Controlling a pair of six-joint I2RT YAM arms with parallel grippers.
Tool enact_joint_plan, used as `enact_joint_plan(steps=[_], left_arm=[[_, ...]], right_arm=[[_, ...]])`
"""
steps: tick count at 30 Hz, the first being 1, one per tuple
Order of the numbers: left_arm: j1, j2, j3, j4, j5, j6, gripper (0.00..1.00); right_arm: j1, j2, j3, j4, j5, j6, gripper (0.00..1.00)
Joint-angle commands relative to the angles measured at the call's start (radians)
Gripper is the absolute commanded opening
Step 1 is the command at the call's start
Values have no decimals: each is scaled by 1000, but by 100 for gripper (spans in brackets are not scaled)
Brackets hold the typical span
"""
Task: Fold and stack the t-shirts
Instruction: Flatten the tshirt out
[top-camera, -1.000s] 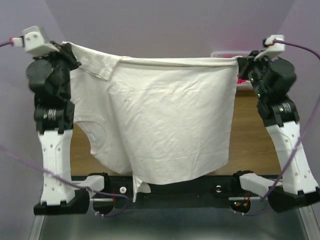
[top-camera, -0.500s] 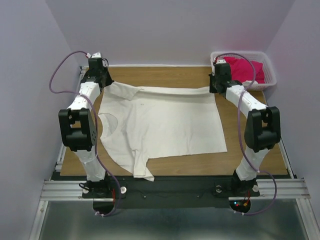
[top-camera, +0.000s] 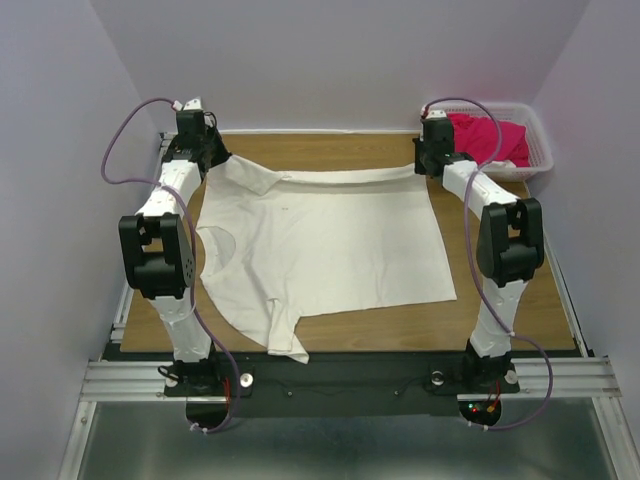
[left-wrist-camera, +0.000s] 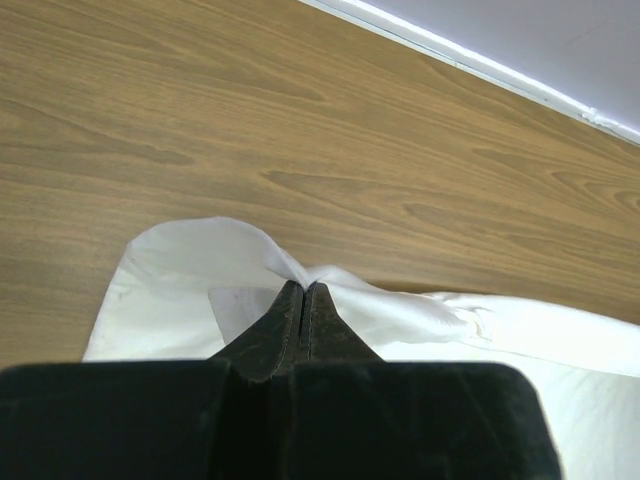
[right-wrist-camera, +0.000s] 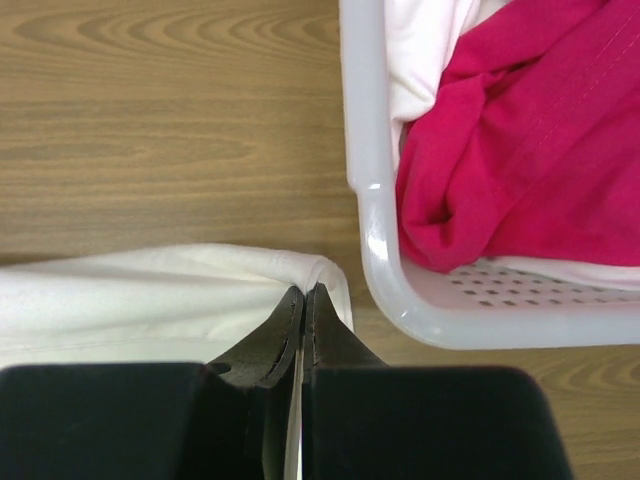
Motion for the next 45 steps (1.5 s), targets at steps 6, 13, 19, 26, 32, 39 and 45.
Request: enact_joint_plan(steps=[6, 13, 19, 26, 32, 39, 45], left_arm=[[11, -19, 146, 11, 27, -37, 0], [11, 53, 238, 45, 26, -76, 38], [11, 75, 255, 59, 84, -77, 92], [-2, -268, -78, -59, -81, -116, 89], [-116, -500, -462, -182, -169, -166, 75], [-164, -568, -788, -190, -168, -269, 55], [-164, -501, -843, -175, -230, -289, 48]], right_arm=[[-39, 59, 199, 66, 95, -58, 1], [-47, 164, 344, 70, 102, -44, 30], [-47, 121, 336, 70, 36, 0, 68], [-47, -157, 28, 33, -159, 213, 65], [-45, -344, -267, -24, -357, 379, 45], [-47, -554, -640, -70, -406, 476, 36], [-53, -584, -764, -72, -372, 524, 30]])
